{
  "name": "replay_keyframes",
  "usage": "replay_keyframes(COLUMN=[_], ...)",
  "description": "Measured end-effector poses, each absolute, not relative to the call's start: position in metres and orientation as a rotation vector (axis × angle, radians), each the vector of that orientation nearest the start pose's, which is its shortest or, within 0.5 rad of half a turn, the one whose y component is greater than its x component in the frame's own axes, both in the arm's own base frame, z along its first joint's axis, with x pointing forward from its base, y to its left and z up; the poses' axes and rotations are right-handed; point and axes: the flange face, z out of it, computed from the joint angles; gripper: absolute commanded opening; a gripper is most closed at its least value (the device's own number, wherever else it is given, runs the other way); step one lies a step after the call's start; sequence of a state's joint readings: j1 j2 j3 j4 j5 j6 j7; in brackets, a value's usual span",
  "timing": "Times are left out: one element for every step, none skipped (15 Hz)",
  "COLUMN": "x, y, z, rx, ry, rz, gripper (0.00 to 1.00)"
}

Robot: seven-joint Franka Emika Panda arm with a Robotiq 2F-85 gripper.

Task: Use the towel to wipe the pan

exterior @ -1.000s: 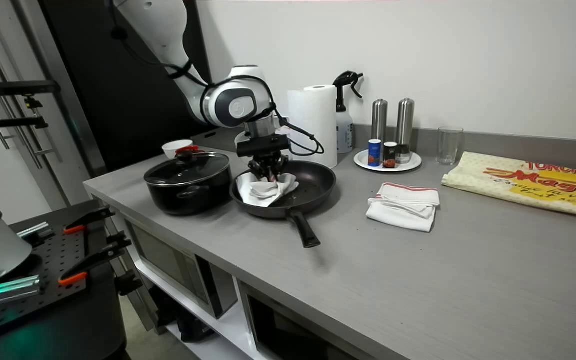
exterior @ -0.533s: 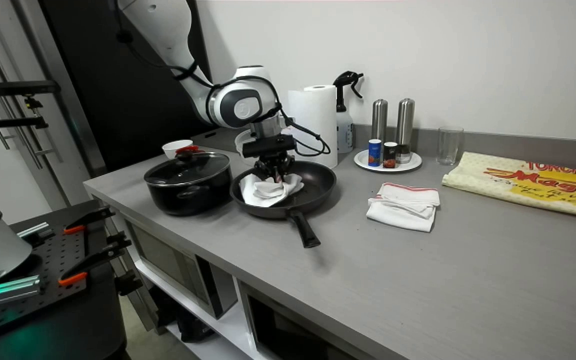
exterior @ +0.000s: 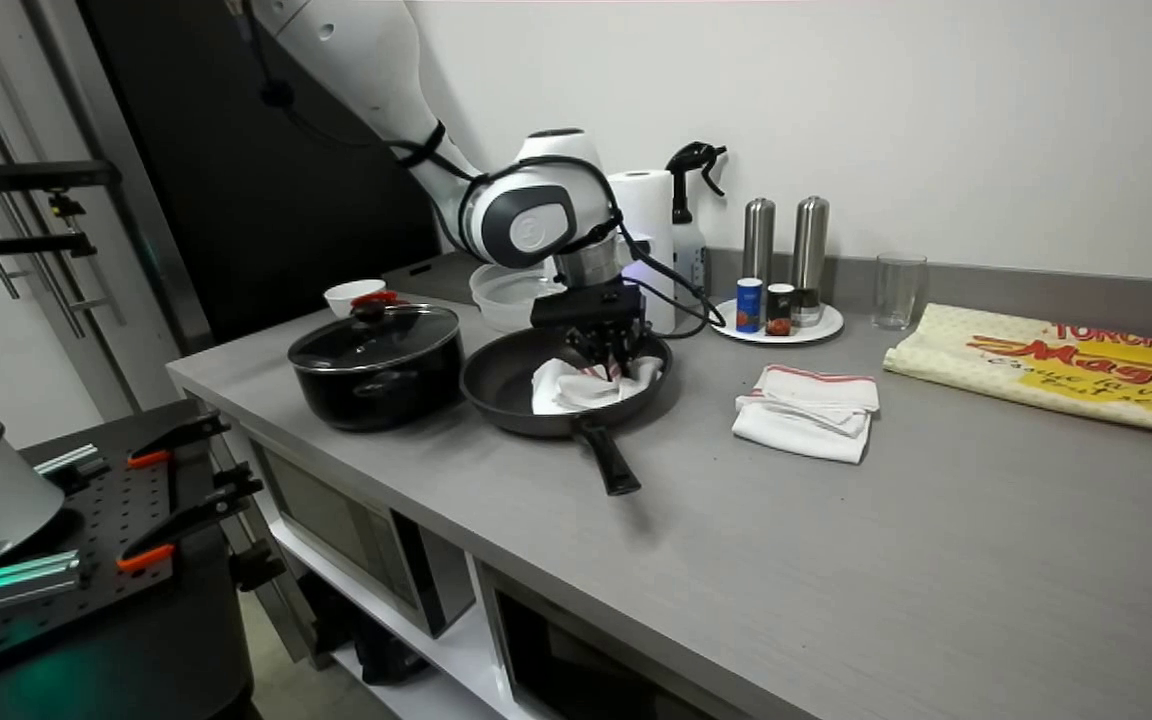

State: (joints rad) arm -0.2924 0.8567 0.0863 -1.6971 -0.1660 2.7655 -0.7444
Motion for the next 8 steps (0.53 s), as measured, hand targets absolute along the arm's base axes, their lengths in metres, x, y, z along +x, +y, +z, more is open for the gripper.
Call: replay_keyframes(x=[0.671, 0.672, 0.673, 0.674, 0.676, 0.678, 0.68, 0.682], y=[-0.145, -0.147, -0.147, -0.145, -0.142, -0.136, -0.129, -0.118], z=[0.119, 0.119, 0.118, 0.118, 0.118, 0.118, 0.117, 0.117], rx=[-3.077, -3.08, -3.08, -3.079, -3.076, -3.072, -3.067, -3.059], ry=[-1.01, -1.001, -1.0, -1.006, -1.018, -1.04, -1.07, -1.113], rz=[-0.312, -0.318, -0.32, -0.321, -0.322, -0.322, -0.321, -0.318], gripper=[0.02, 0.02, 0.02, 0.02, 0.02, 0.02, 0.02, 0.02])
